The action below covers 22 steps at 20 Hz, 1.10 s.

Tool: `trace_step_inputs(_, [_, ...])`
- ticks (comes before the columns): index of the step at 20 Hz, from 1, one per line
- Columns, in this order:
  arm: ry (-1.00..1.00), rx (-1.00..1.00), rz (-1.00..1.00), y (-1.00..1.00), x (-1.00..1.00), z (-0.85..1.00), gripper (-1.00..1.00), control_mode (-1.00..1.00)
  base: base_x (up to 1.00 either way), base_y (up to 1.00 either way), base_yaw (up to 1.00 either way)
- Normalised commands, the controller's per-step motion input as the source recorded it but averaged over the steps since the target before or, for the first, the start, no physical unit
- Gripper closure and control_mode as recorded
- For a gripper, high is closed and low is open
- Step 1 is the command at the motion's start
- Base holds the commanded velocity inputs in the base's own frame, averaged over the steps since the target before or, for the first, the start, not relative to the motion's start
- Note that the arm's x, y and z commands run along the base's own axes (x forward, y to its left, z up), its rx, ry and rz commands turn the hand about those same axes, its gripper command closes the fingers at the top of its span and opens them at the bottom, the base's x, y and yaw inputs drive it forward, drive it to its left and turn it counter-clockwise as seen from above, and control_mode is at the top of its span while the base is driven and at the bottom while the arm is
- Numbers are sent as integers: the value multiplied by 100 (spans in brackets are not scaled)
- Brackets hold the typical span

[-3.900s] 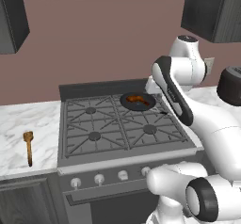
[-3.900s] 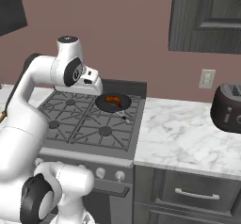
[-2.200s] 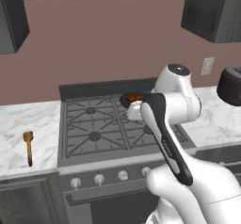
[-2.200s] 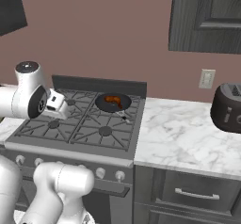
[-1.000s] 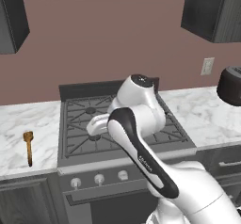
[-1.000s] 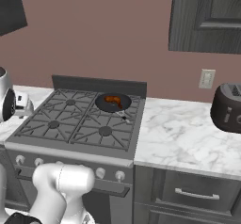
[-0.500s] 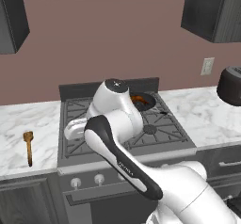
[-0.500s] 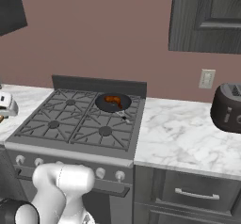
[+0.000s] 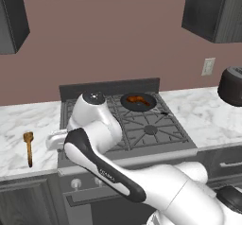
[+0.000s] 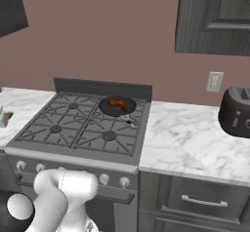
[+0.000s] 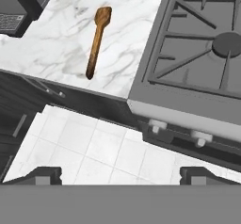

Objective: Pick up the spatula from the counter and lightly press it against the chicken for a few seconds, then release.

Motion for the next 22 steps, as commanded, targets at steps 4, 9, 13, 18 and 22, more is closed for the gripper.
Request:
trace_step_inputs(4, [0,2,-4,46,0,-11,-100,-100,0,0,0])
trace_step_inputs(9, [0,0,-4,49,5,0,-100,-100,0,0,0])
trace_step_inputs(13, [-2,0,-5,38,7,0,-100,-100,0,0,0])
trace_step_inputs(18, [0,0,-5,19,22,-4,-100,-100,0,0,0])
trace_step_inputs(22, [0,0,-3,7,25,-14,-100,-100,0,0,0])
